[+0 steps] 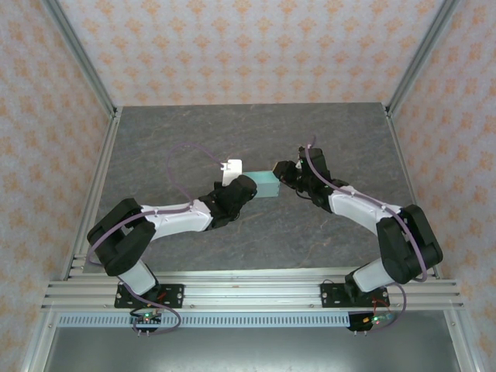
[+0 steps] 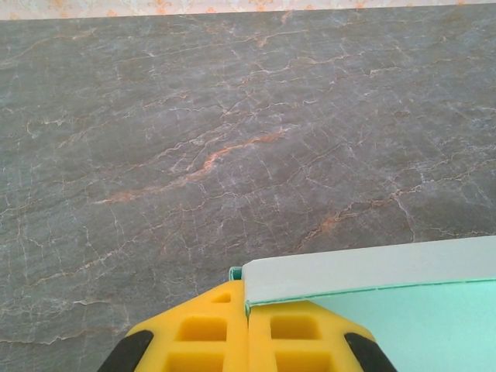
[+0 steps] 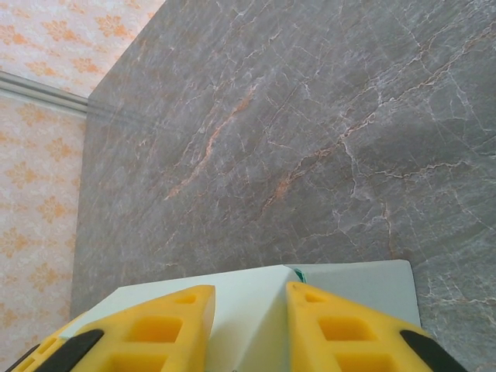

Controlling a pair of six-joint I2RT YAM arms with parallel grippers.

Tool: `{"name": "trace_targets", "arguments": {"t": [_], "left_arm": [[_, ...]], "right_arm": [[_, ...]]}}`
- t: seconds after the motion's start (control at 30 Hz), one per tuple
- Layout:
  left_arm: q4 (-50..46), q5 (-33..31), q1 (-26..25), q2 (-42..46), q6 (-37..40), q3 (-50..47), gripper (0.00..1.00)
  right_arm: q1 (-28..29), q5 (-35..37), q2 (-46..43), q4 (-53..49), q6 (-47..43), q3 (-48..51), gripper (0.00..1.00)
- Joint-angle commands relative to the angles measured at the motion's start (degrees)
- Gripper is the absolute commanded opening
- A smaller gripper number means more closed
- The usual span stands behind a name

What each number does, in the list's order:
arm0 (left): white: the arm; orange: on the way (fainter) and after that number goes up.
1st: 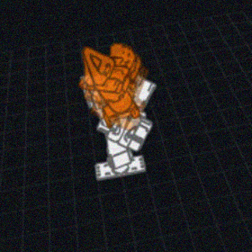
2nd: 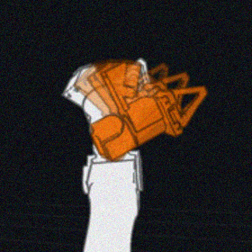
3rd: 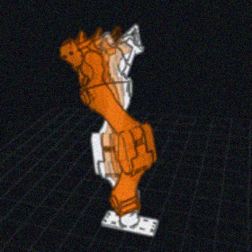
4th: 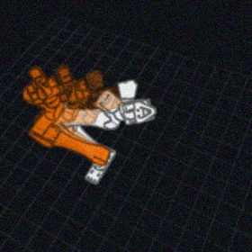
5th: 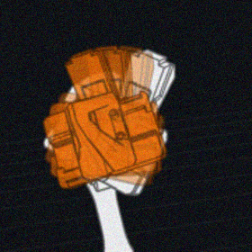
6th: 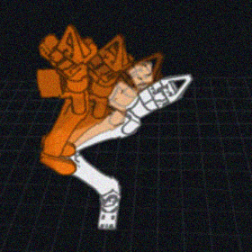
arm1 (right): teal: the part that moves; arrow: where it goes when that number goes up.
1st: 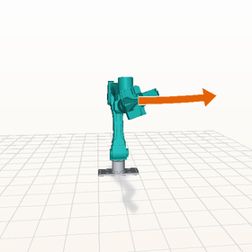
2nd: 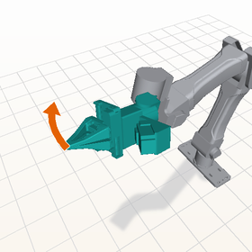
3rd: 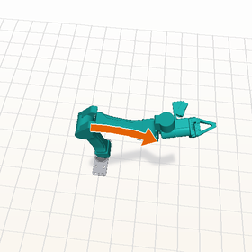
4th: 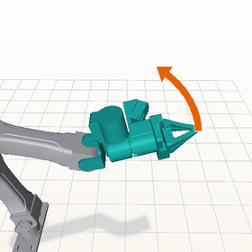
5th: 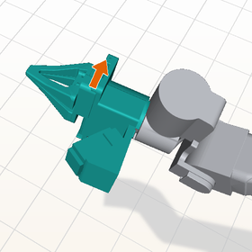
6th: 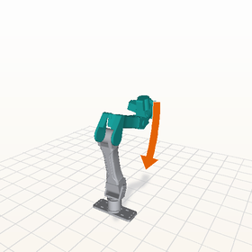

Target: Fold the paper box

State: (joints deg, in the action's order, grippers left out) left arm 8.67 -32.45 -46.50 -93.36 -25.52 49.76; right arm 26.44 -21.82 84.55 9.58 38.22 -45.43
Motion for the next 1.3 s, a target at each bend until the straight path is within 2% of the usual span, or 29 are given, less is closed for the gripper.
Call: {"name": "trace_targets", "arguments": {"t": [0.0,0.4,1.03,1.27], "left_arm": [[-6.7,1.0,-0.6,0.3,-0.6,-2.3,0.07],[-7.5,1.9,-0.6,3.6,-0.1,-1.9,0.25],[-7.5,5.6,-0.5,6.6,0.4,-1.4,0.37],[-8.1,7.6,-0.1,9.7,0.2,-2.3,0.51]], "right_arm": [[1.5,2.1,2.9,-9.7,0.1,4.0,0.26],[2.9,4.1,2.3,-9.9,0.2,3.3,0.26],[4.0,6.2,-0.8,-11.2,0.0,2.4,0.26],[4.0,6.5,-0.9,-11.5,0.0,2.2,0.26]]}}
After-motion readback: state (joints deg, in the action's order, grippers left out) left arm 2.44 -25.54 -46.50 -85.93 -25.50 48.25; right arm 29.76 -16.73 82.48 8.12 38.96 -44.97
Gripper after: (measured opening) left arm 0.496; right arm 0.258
